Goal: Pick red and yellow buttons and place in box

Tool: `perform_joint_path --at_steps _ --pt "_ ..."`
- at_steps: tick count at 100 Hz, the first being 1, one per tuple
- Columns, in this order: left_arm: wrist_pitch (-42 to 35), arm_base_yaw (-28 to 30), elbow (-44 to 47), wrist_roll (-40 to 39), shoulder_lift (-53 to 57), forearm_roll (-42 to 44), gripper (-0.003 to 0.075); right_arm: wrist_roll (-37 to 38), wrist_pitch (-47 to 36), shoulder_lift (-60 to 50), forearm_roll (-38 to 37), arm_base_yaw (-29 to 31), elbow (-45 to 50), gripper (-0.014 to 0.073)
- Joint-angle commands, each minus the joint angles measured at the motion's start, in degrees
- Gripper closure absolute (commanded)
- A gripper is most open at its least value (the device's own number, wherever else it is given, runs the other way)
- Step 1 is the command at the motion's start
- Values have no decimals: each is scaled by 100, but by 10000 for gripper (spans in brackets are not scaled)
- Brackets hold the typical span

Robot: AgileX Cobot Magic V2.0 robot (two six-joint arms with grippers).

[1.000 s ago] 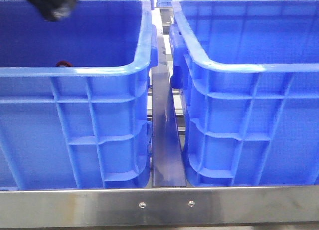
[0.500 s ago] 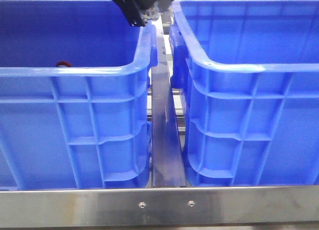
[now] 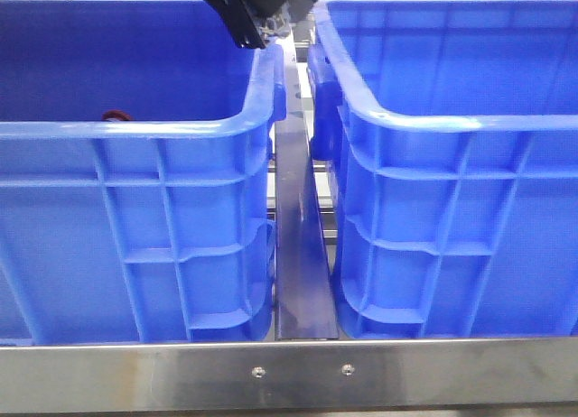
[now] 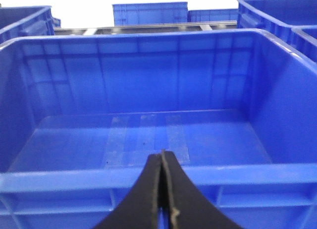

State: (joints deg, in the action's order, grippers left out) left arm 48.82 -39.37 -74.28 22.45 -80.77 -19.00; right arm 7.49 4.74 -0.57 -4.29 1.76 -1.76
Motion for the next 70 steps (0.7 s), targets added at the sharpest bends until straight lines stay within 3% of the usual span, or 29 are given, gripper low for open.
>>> perform_joint_path --at_steps 1,18,55,62,70 --pt "-329 -39 -163 11 221 -162 597 -14 307 -47 -64 -1 -638 696" --pt "-329 -39 -163 11 221 -162 597 -14 1541 285 -15 -1 -1535 696" --pt "-329 -39 -163 11 221 -162 597 -14 2859 2282 429 -1 -3185 691" --pt "-329 -39 -163 11 221 -162 597 -14 3004 2686 429 -1 -3510 656" --pt "-329 -39 -163 11 221 -162 597 -14 3175 3134 479 -1 -3881 541"
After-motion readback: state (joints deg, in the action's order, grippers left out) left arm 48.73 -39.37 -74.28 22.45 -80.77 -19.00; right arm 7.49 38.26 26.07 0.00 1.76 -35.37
